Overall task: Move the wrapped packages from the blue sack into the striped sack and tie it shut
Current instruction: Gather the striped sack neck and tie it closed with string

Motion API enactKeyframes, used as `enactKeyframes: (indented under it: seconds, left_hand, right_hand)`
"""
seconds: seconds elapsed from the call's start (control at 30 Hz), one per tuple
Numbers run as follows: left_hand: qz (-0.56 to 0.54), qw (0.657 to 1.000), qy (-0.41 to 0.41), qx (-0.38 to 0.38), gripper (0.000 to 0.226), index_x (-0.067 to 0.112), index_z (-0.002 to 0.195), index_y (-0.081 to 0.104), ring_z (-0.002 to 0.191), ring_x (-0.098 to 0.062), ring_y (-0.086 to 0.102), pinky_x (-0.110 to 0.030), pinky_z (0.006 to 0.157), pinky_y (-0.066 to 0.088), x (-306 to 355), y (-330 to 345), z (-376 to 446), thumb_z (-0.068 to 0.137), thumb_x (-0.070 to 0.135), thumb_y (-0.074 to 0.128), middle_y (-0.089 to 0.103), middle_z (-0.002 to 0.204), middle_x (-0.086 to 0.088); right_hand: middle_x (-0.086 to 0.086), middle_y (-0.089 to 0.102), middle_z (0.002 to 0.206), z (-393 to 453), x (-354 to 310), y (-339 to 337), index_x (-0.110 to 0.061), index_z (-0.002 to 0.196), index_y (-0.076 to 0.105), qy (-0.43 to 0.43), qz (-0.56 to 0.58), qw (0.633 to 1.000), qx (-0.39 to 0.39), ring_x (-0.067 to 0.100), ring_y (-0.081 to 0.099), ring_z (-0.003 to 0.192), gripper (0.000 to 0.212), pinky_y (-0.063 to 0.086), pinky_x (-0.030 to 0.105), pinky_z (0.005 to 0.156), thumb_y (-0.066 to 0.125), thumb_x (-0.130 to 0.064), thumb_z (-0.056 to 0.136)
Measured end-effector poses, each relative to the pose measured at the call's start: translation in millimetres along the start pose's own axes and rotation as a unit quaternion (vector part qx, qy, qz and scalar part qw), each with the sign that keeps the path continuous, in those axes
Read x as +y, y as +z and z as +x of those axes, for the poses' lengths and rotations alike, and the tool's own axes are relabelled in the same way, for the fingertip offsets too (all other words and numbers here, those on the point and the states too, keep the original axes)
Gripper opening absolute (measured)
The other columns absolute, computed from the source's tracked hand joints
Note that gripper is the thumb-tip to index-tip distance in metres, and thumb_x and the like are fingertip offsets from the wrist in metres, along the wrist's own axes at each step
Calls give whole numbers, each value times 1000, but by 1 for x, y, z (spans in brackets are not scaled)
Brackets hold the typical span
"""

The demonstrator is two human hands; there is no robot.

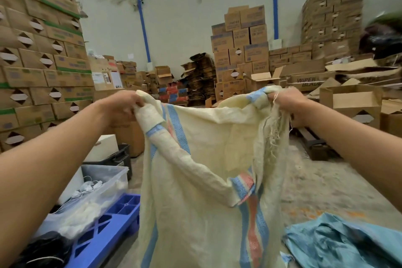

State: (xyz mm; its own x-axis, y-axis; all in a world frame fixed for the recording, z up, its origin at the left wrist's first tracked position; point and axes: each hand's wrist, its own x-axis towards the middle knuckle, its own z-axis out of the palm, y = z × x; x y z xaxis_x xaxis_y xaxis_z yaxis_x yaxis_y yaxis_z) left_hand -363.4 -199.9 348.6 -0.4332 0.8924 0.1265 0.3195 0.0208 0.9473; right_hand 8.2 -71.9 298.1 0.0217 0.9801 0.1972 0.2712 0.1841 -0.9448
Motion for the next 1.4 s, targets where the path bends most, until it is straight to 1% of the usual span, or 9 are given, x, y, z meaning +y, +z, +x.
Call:
enactKeyframes:
  seconds: [0.13, 0.27, 0.43, 0.57, 0.83, 0.93, 1.03, 1.13, 1.4]
  left_hand:
    - [230, 935, 176, 207, 24, 15, 106, 60, 93, -26, 56, -35, 80, 50, 13, 16, 5, 85, 3, 61, 58, 108, -7]
    - [82, 993, -29, 77, 33, 4, 115, 54, 80, -28, 60, -37, 57, 50, 35, 31, -5, 86, 10, 67, 62, 105, -15]
    - [-166, 977, -16, -137, 18, 6, 99, 55, 80, -21, 59, -34, 68, 54, 39, 52, -3, 84, 9, 63, 58, 94, -9]
    - [-121, 948, 105, -275, 48, 19, 119, 59, 99, -26, 58, -38, 79, 55, 28, 82, 6, 76, 2, 70, 51, 124, -9]
    - [27, 971, 186, -147, 145, 55, 146, -9, 128, -20, 46, -47, 101, 48, 3, 164, 6, 50, 26, 95, 39, 143, 15]
    - [-52, 974, 199, -97, 91, 38, 139, 37, 111, -17, 60, -39, 92, 54, -2, 177, 13, 66, 19, 88, 60, 124, 5]
    - [-75, 985, 154, -24, 47, 25, 124, 60, 104, -21, 65, -42, 90, 56, -5, 176, 29, 82, 8, 73, 68, 113, 0]
    - [-140, 988, 68, 8, 43, 23, 125, 58, 101, -25, 65, -45, 88, 57, -11, 164, 46, 88, 2, 63, 67, 116, -5]
    - [-324, 945, -22, 26, 47, 5, 131, 46, 97, -29, 65, -36, 62, 60, -2, 148, 47, 87, -3, 59, 59, 117, -19]
  right_hand:
    - [10, 58, 79, -1, -22, 7, -10, 72, 56, -150, -230, 938, 212, 28, 54, 78, 35, 40, 34, 69, 54, -36, 97]
    - [13, 62, 84, 8, -31, 20, -10, 67, 54, -128, -132, 960, 212, 29, 56, 78, 32, 44, 35, 68, 48, -22, 96]
    - [17, 66, 110, 16, -40, 40, -1, 110, 66, -107, -25, 987, 120, 32, 60, 99, 38, 48, 38, 84, 45, -32, 101]
    - [6, 62, 92, 17, -51, 57, -8, 95, 64, -113, 52, 990, 73, 24, 57, 85, 34, 45, 34, 78, 43, -35, 102]
    - [8, 71, 104, -3, -75, 72, -14, 104, 68, -192, 194, 945, -182, 22, 66, 97, 23, 52, 38, 91, 49, -25, 98]
    - [-1, 62, 70, -11, -66, 61, -14, 78, 60, -223, 220, 908, -279, 12, 58, 66, 24, 46, 29, 68, 45, -20, 95]
    - [0, 68, 101, -8, -50, 45, -19, 113, 67, -238, 81, 912, -325, 13, 65, 88, 24, 54, 28, 77, 50, -14, 96]
    - [-4, 58, 126, -9, -21, 39, -23, 137, 47, -226, -157, 914, -300, 14, 60, 113, 52, 52, 25, 87, 68, -22, 89]
    - [-4, 54, 133, -45, 43, 86, -23, 143, 34, -195, -271, 883, -331, 13, 57, 111, 96, 51, 35, 98, 85, -49, 66]
